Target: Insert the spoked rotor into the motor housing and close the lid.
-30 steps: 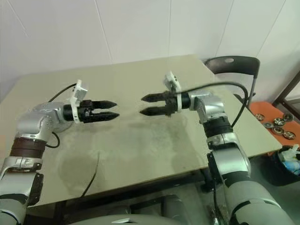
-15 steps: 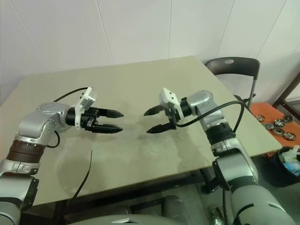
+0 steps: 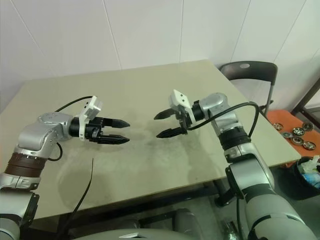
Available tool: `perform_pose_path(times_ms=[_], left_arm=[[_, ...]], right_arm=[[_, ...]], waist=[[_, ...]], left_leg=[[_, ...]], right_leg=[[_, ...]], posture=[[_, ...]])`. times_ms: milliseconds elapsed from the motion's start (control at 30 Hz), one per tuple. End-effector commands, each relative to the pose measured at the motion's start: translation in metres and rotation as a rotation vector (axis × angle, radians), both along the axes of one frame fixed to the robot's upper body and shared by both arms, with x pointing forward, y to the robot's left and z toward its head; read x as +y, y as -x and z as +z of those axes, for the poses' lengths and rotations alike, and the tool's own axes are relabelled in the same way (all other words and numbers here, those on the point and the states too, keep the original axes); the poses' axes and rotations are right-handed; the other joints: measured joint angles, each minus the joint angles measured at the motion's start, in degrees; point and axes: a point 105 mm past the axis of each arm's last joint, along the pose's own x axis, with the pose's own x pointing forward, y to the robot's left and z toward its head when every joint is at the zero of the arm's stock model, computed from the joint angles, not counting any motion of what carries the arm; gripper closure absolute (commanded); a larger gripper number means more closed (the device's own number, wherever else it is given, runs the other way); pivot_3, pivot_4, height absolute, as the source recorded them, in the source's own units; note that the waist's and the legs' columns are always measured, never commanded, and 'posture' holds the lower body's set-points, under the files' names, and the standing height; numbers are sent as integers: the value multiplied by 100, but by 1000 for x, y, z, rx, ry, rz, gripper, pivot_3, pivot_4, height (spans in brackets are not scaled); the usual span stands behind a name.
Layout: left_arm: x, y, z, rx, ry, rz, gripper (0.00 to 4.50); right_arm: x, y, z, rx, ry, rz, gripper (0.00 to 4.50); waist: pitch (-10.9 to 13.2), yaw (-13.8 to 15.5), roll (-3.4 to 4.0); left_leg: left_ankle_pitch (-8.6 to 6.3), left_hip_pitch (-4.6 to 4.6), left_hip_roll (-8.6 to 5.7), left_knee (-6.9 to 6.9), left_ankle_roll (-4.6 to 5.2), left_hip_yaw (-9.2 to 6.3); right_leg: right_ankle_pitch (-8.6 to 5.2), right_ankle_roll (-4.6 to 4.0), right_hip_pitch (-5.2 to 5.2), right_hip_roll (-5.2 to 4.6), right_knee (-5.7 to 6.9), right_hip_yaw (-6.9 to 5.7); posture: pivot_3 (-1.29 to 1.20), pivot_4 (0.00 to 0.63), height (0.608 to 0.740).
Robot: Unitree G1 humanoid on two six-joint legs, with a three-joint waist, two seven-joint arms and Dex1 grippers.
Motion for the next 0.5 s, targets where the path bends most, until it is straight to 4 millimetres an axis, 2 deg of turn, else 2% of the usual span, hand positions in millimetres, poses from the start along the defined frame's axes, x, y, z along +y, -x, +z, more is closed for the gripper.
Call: perform_pose_path(times_ms=[33,167,367,500], left_arm=[[1,-5,16,-65,15,2,533],[0,-8,19,-91,19,3,533],[-1,-1,19,-70,16,-37,533],[0,-3,20,-72,13,-31,533]], right_arm=[[2,-5,17,-44,-18,-5,541],[2,-4,17,-35,-10,-5,541],[0,-4,18,-25,-7,-9,541],[3,-5,24,-15,-31,-11,541]], waist=[[0,-1,0],[0,0,0],[0,-3,0],[0,-1,0]], left_leg=[[0,0,0,0,0,0],[0,0,0,0,0,1],[0,0,0,0,0,1],[0,0,0,0,0,1]], right_leg=[[0,0,0,0,0,0],[0,0,0,0,0,0],[0,0,0,0,0,0],[0,0,0,0,1,0]], posture=[[0,0,740],[0,0,740],[0,0,740],[0,0,740]])
